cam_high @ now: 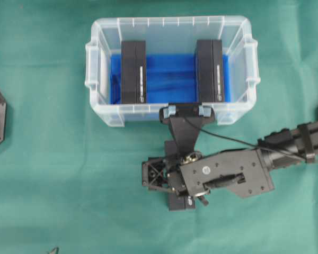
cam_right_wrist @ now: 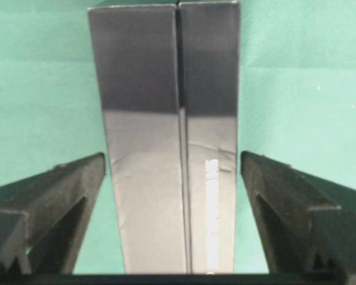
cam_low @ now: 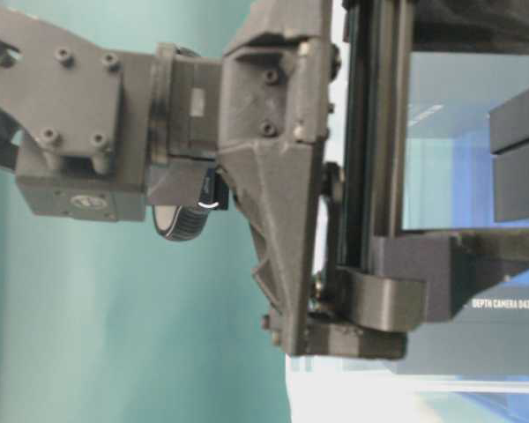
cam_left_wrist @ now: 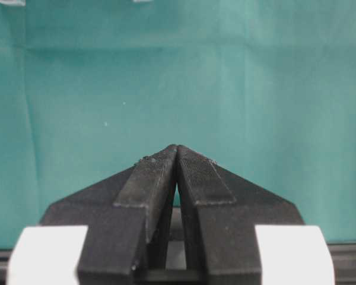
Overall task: Take the box out of the case with the right arm.
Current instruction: 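Carry the box toward the front of the bin and lower it onto the table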
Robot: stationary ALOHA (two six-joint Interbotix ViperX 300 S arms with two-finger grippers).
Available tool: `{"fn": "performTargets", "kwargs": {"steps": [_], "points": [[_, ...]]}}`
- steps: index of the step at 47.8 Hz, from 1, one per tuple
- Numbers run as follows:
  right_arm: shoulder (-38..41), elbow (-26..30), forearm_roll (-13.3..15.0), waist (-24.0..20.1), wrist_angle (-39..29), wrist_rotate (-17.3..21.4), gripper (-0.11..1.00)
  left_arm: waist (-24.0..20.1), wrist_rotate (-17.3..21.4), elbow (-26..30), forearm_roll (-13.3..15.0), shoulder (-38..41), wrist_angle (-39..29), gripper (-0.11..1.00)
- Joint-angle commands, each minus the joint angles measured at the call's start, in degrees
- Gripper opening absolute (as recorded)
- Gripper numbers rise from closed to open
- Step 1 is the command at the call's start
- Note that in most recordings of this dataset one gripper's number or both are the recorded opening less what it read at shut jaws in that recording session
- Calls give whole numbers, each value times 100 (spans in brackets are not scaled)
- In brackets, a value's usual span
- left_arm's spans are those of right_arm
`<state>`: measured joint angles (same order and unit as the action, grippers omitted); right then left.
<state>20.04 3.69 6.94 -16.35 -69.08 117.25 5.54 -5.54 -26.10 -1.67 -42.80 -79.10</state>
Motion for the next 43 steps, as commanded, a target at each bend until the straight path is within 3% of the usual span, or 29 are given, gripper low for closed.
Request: {"fn": "performTargets", "kwargs": {"steps": [1, 16, 33, 43], "points": [[-158, 70, 9, -18, 9, -9, 93, 18, 9, 158, -9, 9, 35, 0], [-343, 237, 53, -9, -123, -44, 93, 18, 0, 167, -9, 9, 35, 0], [-729, 1151, 352, 0, -1661, -404, 91, 18, 9, 167, -9, 9, 35, 0], [-721, 1257, 360, 44, -1723, -527, 91, 18, 0, 167, -9, 9, 35, 0]]}}
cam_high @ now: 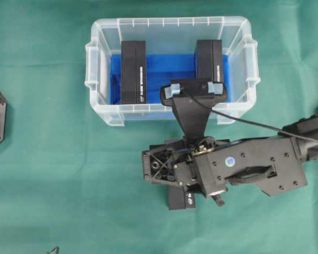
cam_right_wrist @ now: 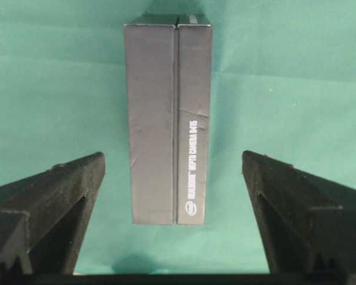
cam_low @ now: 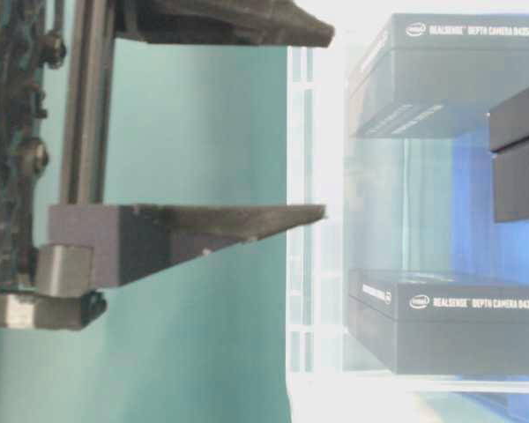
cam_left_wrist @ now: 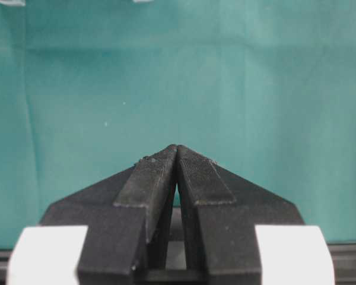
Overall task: Take the box out of the case with the right arm.
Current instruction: 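Carry the box toward the front of the bin and lower it onto the table, then open the right gripper and release the box on the table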
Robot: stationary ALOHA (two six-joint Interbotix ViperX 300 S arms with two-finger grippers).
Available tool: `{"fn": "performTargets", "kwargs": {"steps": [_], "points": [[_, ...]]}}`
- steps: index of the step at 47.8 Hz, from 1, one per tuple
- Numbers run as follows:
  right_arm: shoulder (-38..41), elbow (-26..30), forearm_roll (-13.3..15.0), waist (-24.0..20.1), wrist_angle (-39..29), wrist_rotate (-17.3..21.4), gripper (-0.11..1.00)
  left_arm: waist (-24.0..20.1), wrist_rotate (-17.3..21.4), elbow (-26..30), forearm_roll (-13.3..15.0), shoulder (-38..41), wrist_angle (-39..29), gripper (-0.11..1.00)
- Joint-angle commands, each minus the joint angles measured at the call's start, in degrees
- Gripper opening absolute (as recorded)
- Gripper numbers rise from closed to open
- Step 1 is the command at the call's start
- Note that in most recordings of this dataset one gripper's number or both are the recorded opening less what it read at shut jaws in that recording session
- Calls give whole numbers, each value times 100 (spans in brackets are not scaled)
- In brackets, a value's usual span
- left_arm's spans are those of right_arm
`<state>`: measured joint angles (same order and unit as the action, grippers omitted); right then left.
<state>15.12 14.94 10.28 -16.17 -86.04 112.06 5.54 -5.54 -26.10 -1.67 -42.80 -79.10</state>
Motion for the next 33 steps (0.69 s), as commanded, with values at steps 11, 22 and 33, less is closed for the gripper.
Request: {"fn": "performTargets", "kwargs": {"steps": [11, 22, 33], "points": [[-308, 53, -53, -35, -202, -105, 91, 18, 0, 167, -9, 9, 35, 0], [-932, -606, -88, -141, -343, -44, 91, 18, -9, 167, -9, 9, 35, 0], [-1872, -1758, -97, -246, -325, 141, 91, 18, -9, 167, -9, 9, 26, 0]]}}
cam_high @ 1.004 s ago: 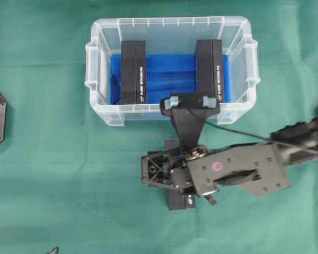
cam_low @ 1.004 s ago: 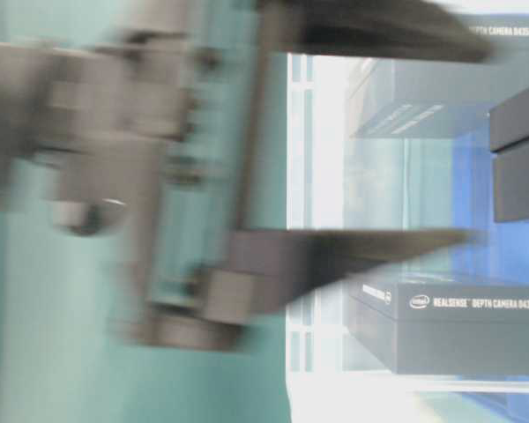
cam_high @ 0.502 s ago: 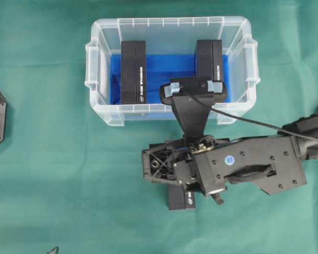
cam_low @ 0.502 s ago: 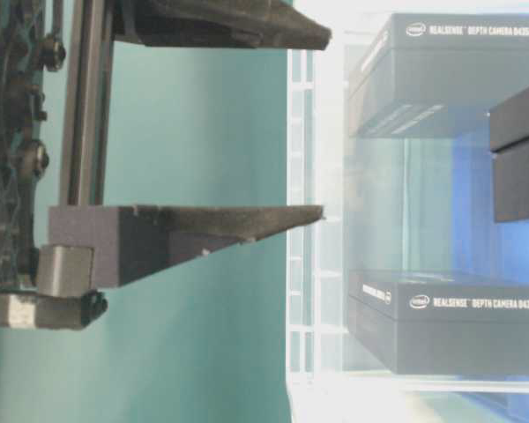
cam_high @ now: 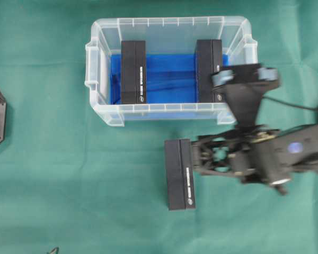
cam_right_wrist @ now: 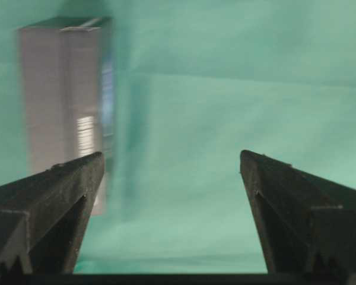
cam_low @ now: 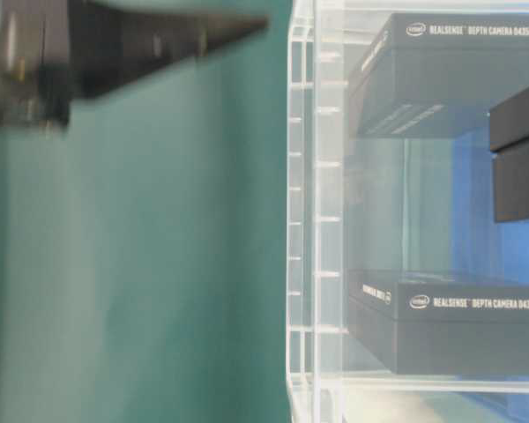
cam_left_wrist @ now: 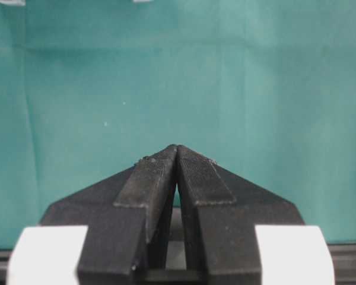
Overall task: Take the box out of the case with the right arm.
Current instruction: 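Open the right gripper and release the box on the table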
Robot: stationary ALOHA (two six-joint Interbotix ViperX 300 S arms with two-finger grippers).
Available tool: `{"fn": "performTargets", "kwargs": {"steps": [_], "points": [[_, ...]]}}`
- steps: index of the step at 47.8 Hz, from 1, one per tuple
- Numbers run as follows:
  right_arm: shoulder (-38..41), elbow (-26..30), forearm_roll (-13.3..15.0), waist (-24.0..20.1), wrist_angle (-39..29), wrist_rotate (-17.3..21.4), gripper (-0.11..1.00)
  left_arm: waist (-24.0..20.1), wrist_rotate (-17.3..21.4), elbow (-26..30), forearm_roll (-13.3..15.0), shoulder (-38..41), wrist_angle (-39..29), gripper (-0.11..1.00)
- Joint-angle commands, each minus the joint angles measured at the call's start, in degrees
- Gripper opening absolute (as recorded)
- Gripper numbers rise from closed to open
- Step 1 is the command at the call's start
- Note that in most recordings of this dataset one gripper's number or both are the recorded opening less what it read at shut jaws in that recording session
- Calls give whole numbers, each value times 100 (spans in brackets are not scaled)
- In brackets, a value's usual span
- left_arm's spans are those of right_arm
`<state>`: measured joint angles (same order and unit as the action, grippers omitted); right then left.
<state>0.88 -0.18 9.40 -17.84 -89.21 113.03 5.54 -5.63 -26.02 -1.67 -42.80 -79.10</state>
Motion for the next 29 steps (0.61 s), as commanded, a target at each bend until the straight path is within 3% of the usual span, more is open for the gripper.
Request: {"fn": "performTargets", "kwargs": {"steps": [1, 14, 19, 29], "points": [[-545, -352, 0, -88, 0, 70, 91, 18, 0, 158, -9, 18, 35, 0], [-1916, -1846, -9, -413, 220, 712, 91, 18, 9, 158, -9, 26, 26, 0], [-2276, -2136, -26, -510, 220, 835, 91, 18, 9, 149, -9, 26, 26, 0], [-2487, -2294, 70, -378, 211, 712, 89, 18, -9, 132, -9, 35, 26, 0]]}}
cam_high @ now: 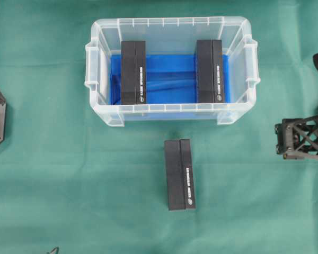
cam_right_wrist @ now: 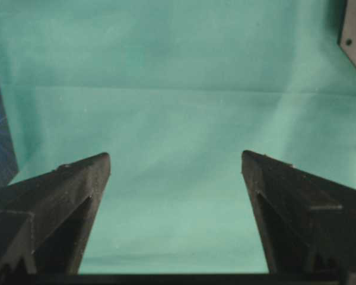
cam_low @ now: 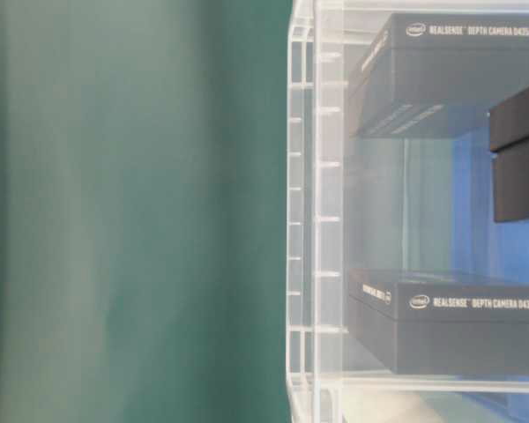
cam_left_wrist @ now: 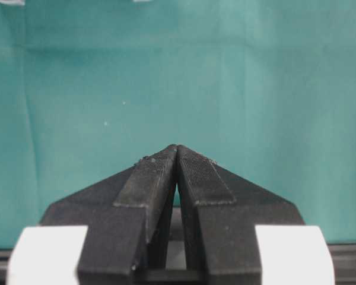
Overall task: Take the box out of the case with the right arm.
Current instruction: 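Open the right gripper and release the box on the table, then withdraw the right gripper to the right side of the bin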
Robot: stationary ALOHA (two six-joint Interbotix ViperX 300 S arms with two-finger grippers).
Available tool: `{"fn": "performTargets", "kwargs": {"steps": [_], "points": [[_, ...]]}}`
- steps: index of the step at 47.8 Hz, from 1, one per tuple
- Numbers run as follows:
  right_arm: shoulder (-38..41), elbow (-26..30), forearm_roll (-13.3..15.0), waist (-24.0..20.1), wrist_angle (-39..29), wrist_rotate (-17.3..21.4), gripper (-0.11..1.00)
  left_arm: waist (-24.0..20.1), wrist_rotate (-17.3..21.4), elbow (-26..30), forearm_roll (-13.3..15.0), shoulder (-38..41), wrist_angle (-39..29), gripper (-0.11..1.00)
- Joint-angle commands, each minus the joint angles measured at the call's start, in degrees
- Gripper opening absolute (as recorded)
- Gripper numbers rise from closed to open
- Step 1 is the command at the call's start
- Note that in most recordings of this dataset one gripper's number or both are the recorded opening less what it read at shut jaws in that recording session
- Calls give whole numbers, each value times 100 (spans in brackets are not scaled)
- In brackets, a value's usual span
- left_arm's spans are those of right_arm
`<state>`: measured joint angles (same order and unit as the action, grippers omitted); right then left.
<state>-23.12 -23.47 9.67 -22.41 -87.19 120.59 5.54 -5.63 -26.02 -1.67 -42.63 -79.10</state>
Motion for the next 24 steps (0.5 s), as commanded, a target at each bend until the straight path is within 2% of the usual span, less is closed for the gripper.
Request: {"fn": "performTargets", "kwargs": {"steps": [1, 5, 10, 24], "points": [[-88, 26, 53, 114, -9, -97, 89, 18, -9, 132, -9, 18, 26, 0], [-114, 0, 88, 343, 9, -360, 89, 18, -9, 132, -9, 9, 26, 0], [-193, -44, 88, 844, 26, -932, 89, 18, 0, 132, -9, 18, 18, 0], [-281, -88, 88, 2540, 149, -2777, 90, 18, 0, 123, -9, 9, 18, 0]]}}
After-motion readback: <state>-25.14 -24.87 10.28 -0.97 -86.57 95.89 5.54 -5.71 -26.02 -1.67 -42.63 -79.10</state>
